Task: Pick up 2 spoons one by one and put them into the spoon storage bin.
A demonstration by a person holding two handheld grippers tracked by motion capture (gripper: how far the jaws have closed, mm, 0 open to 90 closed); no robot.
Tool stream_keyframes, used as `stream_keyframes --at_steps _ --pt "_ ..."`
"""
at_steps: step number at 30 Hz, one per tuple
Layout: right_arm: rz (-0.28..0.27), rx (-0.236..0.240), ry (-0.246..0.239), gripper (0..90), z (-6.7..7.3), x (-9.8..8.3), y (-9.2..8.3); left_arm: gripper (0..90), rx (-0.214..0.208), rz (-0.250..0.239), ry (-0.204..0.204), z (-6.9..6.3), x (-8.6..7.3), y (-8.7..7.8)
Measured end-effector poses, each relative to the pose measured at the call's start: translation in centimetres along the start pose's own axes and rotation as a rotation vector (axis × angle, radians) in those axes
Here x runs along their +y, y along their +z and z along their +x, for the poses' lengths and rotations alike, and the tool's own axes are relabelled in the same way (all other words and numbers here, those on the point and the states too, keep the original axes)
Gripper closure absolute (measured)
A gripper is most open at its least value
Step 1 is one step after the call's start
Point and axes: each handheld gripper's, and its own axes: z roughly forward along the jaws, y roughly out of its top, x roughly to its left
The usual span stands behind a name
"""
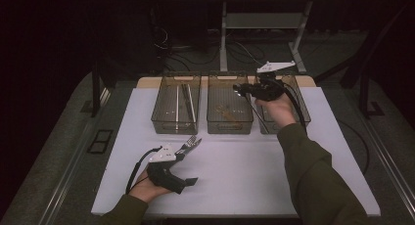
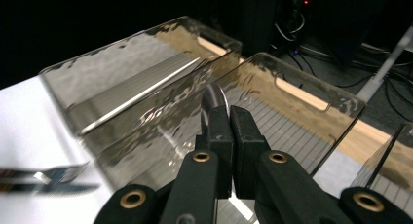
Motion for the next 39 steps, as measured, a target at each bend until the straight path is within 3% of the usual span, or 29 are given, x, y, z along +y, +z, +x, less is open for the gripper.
stream_keyframes --at_steps 10,18,20,21,24,28,39 --pt "0.034 -0.059 0.011 88.5 -1.0 2.3 4.3 0.9 -0.009 -0.013 0.003 0.0 0.1 -0.1" --pt "0.031 -0.111 0.017 86.9 -1.8 2.2 7.3 0.9 -0.015 -0.01 0.008 0.0 0.0 -0.1" --pt "0.017 -0.107 0.042 61.6 -1.9 1.9 7.8 1.0 -0.016 -0.012 0.007 0.0 0.0 -0.1" --pt "0.026 -0.116 0.05 55.3 -1.9 1.8 7.8 1.0 -0.016 -0.012 0.007 0.1 0.1 -0.1" --pt "0.06 -0.084 0.062 49.9 -1.9 1.3 7.6 1.0 -0.014 -0.006 0.011 0.1 0.0 0.0" --pt "0.054 -0.055 0.098 45.4 -1.8 0.5 6.3 1.0 -0.011 -0.004 0.011 0.0 0.1 0.0" --pt "0.045 0.026 0.091 30.5 -0.5 -2.4 1.5 0.5 0.001 0.013 -0.007 0.1 0.0 0.0"
